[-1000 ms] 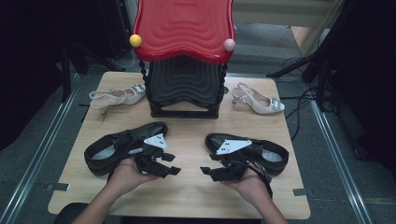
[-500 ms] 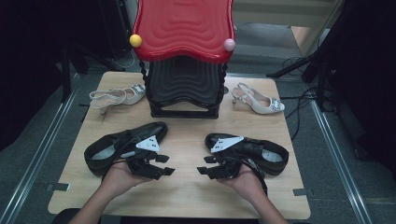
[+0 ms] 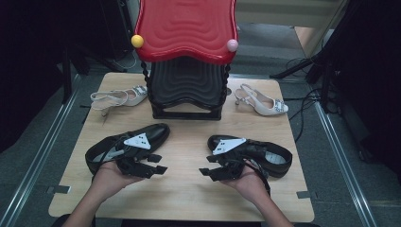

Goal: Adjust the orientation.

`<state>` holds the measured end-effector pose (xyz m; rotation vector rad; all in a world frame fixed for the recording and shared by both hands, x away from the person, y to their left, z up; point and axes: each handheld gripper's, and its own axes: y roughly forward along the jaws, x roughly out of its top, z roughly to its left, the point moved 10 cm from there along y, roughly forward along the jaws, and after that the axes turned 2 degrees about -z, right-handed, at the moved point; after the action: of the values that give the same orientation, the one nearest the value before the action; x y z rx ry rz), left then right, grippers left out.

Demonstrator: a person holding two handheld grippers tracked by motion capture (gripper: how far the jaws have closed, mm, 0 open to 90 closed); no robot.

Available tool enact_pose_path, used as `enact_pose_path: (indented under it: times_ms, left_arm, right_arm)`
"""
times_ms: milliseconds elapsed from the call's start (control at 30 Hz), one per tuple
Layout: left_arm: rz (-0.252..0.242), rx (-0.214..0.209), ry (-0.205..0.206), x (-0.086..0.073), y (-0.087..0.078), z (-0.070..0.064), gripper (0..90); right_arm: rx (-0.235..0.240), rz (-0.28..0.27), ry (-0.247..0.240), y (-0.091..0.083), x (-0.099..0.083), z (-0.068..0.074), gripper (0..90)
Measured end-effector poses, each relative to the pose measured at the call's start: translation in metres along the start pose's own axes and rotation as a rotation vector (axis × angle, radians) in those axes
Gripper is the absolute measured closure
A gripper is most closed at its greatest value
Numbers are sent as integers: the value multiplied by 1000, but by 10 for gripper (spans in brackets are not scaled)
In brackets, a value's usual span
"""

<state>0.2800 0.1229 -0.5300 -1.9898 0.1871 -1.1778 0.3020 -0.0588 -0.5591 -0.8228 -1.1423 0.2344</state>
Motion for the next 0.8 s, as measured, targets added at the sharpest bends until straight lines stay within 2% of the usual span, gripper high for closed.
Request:
enact_pose_path:
  times_ms: [133, 233, 300, 333, 400, 567, 633, 800]
  left_arm:
    - [2, 18, -17, -3, -12, 6, 487]
    - [20, 48, -23, -9, -21, 14, 488]
    - [15, 49, -38, -13, -29, 17, 488]
    - [11, 59, -35, -13, -34, 20, 489]
    - [2, 55, -61, -13, -41, 21, 488]
    - [9, 112, -54, -19, -57, 31, 487]
    - [-4, 105, -75, -21, -63, 34, 487]
    - [-22, 139, -113, -28, -77, 47, 485]
  right_arm:
    - [23, -22, 1, 1, 5, 1, 472]
    - [40, -25, 4, 1, 6, 2, 474]
    - [45, -26, 7, 1, 7, 2, 475]
    - [46, -29, 7, 0, 8, 2, 476]
    - [46, -30, 16, 0, 9, 2, 469]
    - [46, -29, 16, 0, 9, 3, 459]
    - [44, -35, 18, -1, 9, 2, 457]
    - [39, -47, 17, -4, 10, 0, 453]
